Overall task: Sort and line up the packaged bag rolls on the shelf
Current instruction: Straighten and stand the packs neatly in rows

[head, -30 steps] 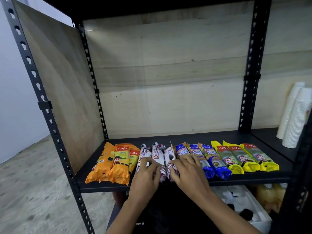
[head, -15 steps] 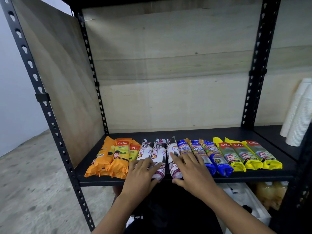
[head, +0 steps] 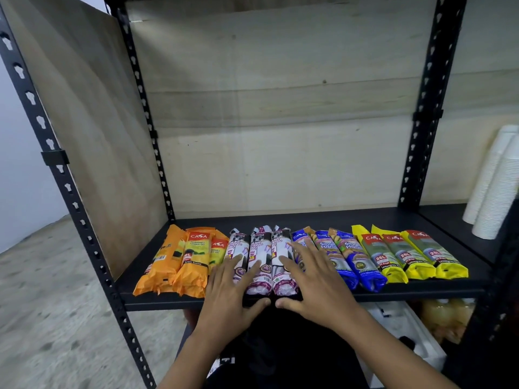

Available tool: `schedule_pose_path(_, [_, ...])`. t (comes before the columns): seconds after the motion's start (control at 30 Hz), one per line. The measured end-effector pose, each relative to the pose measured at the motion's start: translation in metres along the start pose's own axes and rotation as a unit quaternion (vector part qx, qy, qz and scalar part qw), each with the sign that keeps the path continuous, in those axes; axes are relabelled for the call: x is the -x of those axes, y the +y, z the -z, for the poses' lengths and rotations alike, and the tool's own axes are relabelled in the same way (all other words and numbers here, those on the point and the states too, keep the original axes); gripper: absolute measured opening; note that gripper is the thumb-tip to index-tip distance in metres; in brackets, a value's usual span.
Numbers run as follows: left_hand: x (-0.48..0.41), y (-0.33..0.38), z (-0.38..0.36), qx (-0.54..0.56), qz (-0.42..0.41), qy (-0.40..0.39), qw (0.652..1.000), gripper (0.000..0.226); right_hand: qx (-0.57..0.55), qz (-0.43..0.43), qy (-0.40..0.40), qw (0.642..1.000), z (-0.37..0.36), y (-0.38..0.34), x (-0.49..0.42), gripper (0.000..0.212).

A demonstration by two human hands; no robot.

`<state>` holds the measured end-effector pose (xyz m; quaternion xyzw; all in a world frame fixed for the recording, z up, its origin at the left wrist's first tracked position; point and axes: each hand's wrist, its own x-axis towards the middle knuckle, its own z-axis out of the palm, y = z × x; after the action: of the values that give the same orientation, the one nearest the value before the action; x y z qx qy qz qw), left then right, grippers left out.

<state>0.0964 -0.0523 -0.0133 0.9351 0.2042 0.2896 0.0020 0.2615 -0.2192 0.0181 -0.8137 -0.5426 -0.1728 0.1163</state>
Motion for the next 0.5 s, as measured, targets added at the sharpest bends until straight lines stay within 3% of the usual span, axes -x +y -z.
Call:
schedule_pose_path(0.17, [-0.001, 0.010, -0.009, 0.008, 0.014, -0.032, 0.999, 0.065, 0.036, 0.016, -0.103, 0.994, 0.001, 0.004, -0.010, 0.083])
schedule_pose_path(0.5, [-0.004, 0.023, -0.012, 0.010, 0.018, -0.028, 0.999, 0.063, 0.043, 0.012, -0.074, 0.996, -0.013, 0.002, -0.008, 0.082])
